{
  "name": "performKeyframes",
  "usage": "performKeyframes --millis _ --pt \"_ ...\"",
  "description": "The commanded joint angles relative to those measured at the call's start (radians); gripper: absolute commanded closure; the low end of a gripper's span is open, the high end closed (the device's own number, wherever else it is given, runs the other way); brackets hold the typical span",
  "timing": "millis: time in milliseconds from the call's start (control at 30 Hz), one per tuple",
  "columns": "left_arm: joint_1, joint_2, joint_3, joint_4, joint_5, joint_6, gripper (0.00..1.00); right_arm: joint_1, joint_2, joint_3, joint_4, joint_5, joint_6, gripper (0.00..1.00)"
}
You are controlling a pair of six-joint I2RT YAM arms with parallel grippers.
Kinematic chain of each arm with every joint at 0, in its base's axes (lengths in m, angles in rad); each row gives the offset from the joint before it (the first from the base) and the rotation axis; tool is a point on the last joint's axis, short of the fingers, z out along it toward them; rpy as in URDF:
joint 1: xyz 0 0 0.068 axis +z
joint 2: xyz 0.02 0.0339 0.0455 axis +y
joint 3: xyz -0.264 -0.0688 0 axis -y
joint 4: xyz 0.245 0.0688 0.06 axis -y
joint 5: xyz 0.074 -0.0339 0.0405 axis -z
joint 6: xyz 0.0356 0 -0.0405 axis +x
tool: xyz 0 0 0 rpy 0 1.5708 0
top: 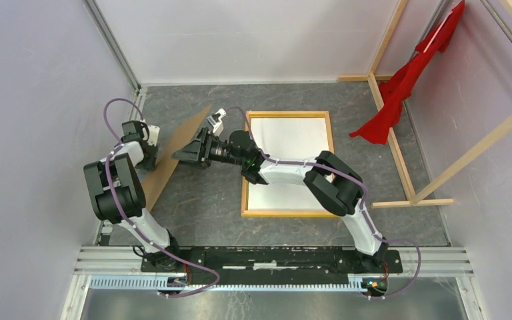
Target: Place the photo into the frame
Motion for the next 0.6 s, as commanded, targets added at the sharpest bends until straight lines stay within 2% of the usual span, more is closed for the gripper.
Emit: performKeyframes --millis 0,200,300,500,567 --pt "-0.023 0.038 -0.050 -0.178 0.144 -0.024 0.49 0.006 0.032 0.044 0.091 -0.069 0.061 0.31" --pt "-0.022 0.036 -0.040 -0.178 0.139 -0.023 0.48 0.001 -0.034 0.002 -0.006 -0.047 -0.026 0.32" --pt "-0.022 0.036 -0.028 -0.183 0.139 -0.028 0.46 -0.001 -0.095 -0.030 -0.125 0.002 -0.108 0.40" --pt "-0.023 -0.008 0.048 -0.263 0.194 -0.019 0.27 -0.009 -0.120 0.013 -0.412 0.066 -0.209 0.54" --pt "-0.024 -0.039 0.076 -0.294 0.235 -0.006 0.22 -0.011 -0.108 0.028 -0.448 0.066 -0.212 0.59"
